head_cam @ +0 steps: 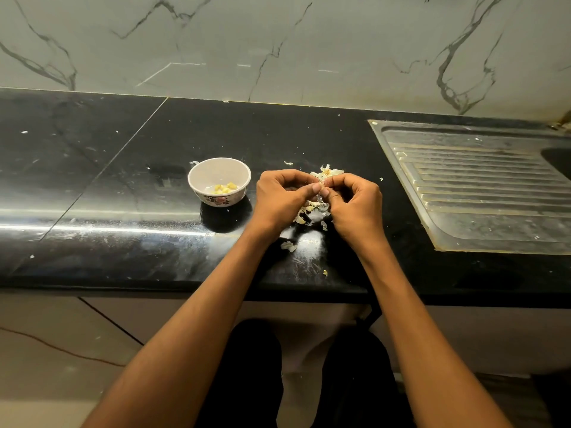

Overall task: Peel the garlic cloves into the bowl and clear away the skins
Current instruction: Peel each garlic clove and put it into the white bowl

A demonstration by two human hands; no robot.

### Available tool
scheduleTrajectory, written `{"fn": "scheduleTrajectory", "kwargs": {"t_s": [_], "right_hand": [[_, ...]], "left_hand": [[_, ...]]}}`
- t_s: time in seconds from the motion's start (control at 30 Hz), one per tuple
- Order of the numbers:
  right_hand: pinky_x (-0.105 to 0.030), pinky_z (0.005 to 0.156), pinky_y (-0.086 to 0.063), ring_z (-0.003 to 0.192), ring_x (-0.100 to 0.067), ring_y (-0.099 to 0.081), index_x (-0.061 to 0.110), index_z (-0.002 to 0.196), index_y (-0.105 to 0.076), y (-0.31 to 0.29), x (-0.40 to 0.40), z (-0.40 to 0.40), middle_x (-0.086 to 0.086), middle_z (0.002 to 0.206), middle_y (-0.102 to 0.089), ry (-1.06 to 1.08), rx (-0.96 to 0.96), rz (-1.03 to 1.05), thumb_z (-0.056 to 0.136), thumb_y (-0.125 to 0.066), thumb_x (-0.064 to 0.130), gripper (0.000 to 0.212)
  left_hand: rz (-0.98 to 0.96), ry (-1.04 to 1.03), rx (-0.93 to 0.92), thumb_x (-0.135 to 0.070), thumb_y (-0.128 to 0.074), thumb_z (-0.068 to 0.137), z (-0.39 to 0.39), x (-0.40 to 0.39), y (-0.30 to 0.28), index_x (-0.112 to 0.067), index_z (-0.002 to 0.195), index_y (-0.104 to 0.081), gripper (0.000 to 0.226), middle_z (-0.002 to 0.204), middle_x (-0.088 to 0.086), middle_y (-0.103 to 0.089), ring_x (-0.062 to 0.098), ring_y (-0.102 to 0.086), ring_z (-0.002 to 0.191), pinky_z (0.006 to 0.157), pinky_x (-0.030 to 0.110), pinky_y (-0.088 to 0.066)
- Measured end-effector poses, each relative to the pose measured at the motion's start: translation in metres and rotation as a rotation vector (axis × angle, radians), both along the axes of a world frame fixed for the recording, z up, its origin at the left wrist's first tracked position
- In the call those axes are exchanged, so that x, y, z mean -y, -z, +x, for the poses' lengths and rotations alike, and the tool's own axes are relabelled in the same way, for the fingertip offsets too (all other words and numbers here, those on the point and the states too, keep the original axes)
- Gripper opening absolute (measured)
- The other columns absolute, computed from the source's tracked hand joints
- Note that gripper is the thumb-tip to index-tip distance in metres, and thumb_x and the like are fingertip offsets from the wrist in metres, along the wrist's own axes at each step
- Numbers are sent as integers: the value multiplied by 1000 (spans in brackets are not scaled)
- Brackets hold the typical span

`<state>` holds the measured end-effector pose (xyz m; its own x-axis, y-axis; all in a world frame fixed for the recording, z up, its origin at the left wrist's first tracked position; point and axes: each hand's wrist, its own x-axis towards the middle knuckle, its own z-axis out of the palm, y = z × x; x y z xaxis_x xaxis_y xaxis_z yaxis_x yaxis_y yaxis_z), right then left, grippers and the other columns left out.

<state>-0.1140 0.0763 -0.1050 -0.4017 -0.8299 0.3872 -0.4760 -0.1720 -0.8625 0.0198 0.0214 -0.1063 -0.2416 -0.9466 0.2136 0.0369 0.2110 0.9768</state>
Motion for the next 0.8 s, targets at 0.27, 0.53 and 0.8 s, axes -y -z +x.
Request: {"fn": "scheduleTrajectory", "kwargs": {"t_s": [0.27, 0.53, 0.8], "right_hand": [[-18, 71, -57, 76, -7, -71, 20, 89, -76, 1, 1, -1, 3, 85, -75, -40, 41, -4, 84, -77, -6, 26], [-20, 68, -59, 73, -10, -71, 18, 88, -79, 0, 0, -2, 4, 83, -76, -28, 19, -37, 80, -77, -7, 26], [-25, 70, -62, 76, -10, -75, 15, 91, -82, 2, 1, -3, 5, 85, -78, -14, 6, -56, 79, -83, 2, 17]], "left_hand": [[8, -25, -10, 0, -80, 83, 0, 2, 0, 1, 95, -79, 12, 77, 12, -76, 9, -68, 63, 59, 18, -52], [4, -16, 24, 4, -82, 80, 1, 2, 2, -2, 92, -79, 14, 77, 7, -76, 3, -67, 63, 62, 16, -52], [55, -25, -7, 6, -79, 82, 1, 0, -1, 3, 95, -79, 13, 81, 18, -77, 13, -70, 68, 64, 19, -55]]}}
